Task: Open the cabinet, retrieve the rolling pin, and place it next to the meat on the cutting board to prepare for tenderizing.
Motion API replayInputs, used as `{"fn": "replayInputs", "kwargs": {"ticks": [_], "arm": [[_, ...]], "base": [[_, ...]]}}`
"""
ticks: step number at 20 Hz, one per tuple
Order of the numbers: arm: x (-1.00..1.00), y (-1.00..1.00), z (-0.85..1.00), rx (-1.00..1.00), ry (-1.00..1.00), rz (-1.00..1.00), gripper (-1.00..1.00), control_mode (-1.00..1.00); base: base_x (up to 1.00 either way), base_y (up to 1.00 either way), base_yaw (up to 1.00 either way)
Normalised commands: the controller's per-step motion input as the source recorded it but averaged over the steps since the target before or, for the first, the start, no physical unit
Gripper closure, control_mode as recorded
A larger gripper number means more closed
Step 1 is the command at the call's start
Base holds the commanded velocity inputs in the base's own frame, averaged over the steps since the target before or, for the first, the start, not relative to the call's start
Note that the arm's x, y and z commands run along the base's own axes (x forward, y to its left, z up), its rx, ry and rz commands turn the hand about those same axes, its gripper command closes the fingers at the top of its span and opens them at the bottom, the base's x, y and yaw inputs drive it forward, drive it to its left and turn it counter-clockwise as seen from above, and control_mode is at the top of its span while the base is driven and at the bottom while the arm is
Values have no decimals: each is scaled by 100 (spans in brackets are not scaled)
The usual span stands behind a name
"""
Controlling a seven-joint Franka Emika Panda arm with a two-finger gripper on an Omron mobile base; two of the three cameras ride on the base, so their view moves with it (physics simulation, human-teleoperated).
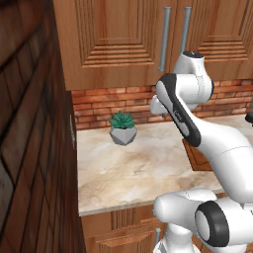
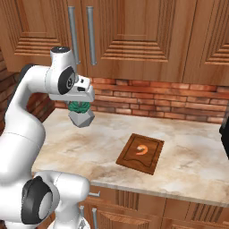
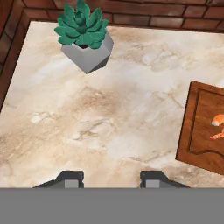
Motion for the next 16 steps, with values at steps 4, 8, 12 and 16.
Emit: {"fn": "replayInputs", "kwargs": {"ticks": [4, 8, 12, 16], "arm": [[0, 0, 0, 2, -7, 0, -100, -100], [-3, -13, 15, 7, -25, 0, -100, -100], [-6, -22, 29, 7, -32, 0, -100, -100], [-2, -20, 45, 4, -26, 0, -100, -100]], "base": [[0, 0, 0], [0, 0, 0], [0, 0, 0], [0, 0, 0]]}}
